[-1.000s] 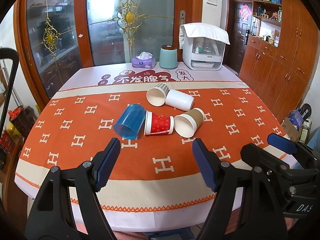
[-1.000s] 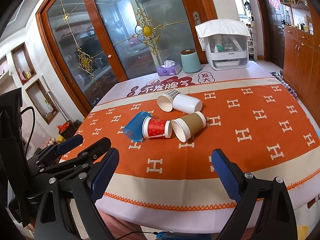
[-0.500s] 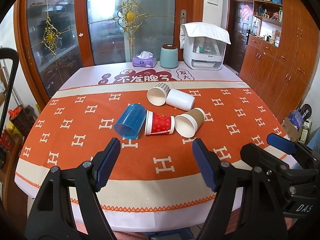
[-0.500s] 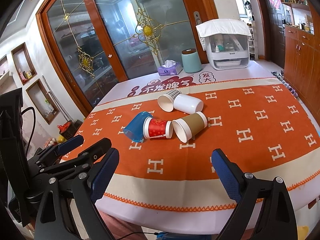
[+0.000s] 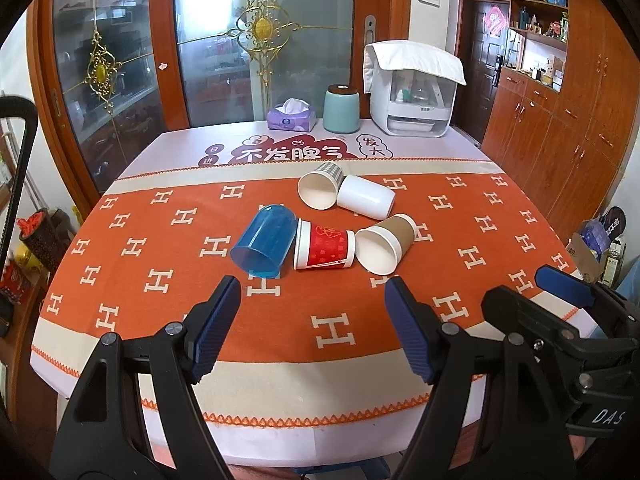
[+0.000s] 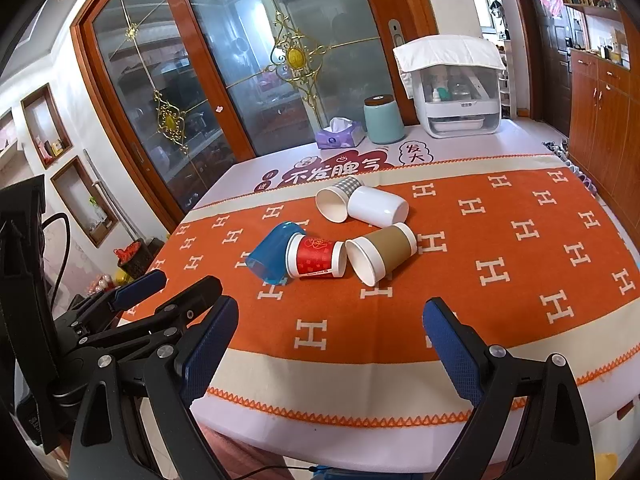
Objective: Flip cup upside down
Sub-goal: 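Reach the left tool to the blue plastic cup and close around it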
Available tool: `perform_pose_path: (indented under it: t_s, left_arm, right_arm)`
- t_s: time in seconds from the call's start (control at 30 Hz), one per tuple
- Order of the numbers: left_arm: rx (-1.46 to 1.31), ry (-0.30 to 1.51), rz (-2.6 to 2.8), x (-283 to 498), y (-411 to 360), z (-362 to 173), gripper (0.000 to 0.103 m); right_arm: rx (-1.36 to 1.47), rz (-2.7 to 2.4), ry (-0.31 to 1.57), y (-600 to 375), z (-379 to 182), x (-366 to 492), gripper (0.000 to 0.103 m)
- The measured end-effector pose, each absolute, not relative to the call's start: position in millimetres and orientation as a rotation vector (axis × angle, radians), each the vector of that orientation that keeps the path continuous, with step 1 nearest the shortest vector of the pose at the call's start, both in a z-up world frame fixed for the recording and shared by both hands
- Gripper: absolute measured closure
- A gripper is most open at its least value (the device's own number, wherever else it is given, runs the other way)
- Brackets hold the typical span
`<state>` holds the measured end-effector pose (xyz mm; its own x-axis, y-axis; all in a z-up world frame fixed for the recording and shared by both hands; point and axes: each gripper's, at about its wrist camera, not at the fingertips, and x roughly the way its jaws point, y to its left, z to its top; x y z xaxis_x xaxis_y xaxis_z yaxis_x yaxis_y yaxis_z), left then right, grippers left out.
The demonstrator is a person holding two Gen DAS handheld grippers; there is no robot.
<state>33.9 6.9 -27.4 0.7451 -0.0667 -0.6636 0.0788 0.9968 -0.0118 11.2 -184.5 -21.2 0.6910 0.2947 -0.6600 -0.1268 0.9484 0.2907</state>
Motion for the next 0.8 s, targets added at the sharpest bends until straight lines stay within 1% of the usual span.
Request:
perform_pose_path:
  t_s: [0.23,0.53,0.7,0.8]
  left_arm:
    - [0.032,0.764,-0.092,58.1,13.5,-32.6,0.031]
    - [0.048,0.864,-0.117,144.3,56.4,-35.8,0.031]
    - [0.118,0.99,-0.157,204.8,73.1,-63.8,0.031]
    - [0.092,1.083,-0.182,241.5,82.1,-91.7,0.031]
  right_arm:
    - [0.203,0.234,0.802,-172.9,-32.3,37.0,0.008]
    - [0.22,0.248,0.881,-164.2,-52.7,100.3,0.008]
    - [0.236,0.24,0.925,-161.9,-69.9,142.7,0.008]
    - [0.251,0.238,0.962,-158.5,-84.2,168.0,0.008]
